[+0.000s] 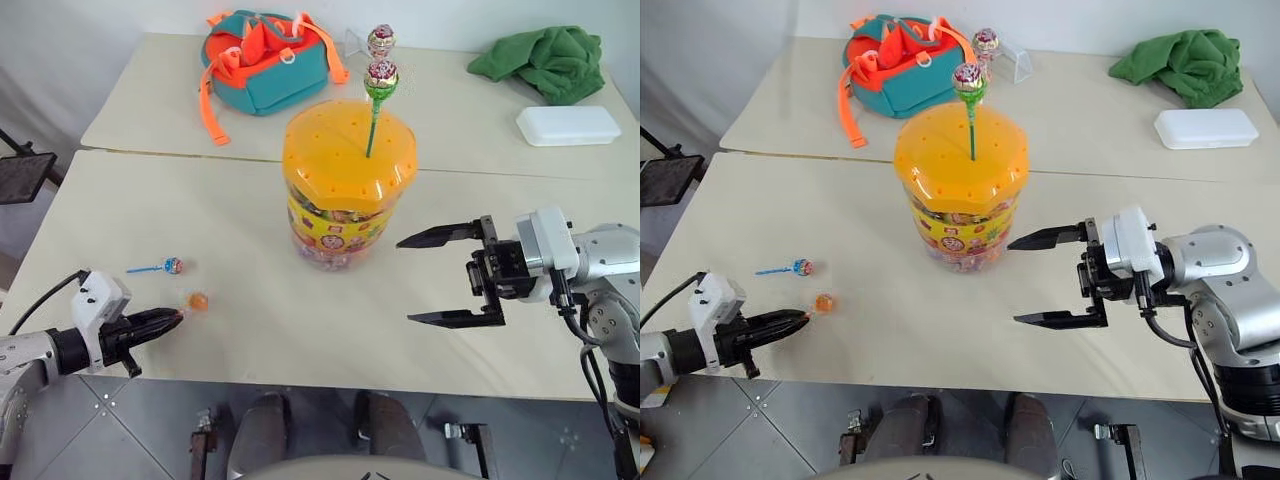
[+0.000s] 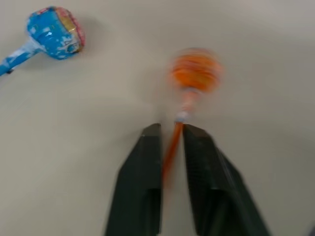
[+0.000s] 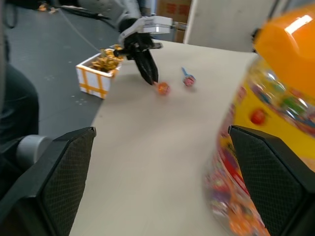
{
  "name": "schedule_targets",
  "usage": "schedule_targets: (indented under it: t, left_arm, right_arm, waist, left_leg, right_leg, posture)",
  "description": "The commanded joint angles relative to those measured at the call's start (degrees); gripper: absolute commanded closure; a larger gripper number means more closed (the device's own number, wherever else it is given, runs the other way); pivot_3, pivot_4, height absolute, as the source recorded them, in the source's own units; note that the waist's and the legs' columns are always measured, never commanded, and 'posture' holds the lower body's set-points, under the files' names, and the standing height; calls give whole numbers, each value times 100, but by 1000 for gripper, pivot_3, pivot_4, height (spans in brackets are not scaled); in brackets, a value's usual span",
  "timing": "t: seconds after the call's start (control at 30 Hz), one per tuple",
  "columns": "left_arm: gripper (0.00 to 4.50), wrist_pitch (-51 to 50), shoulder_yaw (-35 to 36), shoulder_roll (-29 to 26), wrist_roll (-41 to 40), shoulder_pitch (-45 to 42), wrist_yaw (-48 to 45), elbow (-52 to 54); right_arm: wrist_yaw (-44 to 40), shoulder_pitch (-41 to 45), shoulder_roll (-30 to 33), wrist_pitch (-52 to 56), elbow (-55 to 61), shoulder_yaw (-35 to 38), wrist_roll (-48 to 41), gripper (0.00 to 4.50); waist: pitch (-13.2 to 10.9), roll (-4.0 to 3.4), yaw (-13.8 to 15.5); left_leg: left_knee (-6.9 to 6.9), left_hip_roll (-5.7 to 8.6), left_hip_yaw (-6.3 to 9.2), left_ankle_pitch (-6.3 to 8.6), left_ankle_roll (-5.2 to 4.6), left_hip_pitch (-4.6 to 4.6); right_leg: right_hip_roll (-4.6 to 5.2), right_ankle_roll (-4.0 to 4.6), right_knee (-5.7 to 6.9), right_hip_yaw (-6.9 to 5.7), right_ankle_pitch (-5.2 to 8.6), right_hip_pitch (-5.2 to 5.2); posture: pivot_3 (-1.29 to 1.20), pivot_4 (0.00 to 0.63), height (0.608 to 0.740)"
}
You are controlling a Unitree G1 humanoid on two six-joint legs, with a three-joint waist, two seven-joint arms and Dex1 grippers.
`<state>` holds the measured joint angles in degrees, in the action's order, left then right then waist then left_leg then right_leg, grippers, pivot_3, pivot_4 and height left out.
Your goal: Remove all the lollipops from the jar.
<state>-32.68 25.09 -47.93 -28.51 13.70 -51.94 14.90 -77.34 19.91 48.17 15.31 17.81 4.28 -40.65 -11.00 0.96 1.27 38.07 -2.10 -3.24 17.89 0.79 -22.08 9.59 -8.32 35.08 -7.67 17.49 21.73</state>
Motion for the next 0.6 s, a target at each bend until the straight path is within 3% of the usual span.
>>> schedule_targets:
  t: [0.03,0.13,0.27,0.47,0.6]
  left_arm:
    - [2653,132,151,63,-152,-178,-30,-48]
    - [1707,412,293,71,-360,-313,-393,-74]
    - [469,300,816,140,-1374,-1048,-642,-131]
    - [469,-266,878,292,-2646,-2421,-221,13]
    - [12,-448,592,559,-3190,-3041,-172,44]
  right_arm:
    - [247,68,-123,124,213,293,-278,0]
    - [659,187,-314,379,317,444,-595,0]
    - [2086,949,-602,1297,407,441,-925,0]
    - [2867,1730,-1017,1929,363,253,-1120,0]
    - [3122,1939,-1287,1951,310,-20,-803,0]
  waist:
    - [0,0,3]
    - [0,0,5]
    - [-2,-3,-3]
    - [-2,-2,10]
    - [-2,-2,-11]
  left_leg:
    - [1,-2,0,0,1,-1]
    - [6,-2,-4,0,0,-2]
    - [8,-4,-6,0,2,-3]
    - [11,-4,-4,3,7,-9]
    - [8,-3,-10,3,6,-12]
  right_leg:
    - [-2,0,0,-1,0,0]
    - [-2,0,-2,0,0,0]
    - [-3,0,4,1,0,6]
    - [-2,0,33,6,0,22]
    - [-2,0,36,7,-1,31]
  posture:
    - [0,150,740]
    - [0,150,740]
    - [0,150,740]
    - [0,150,740]
    - [0,150,740]
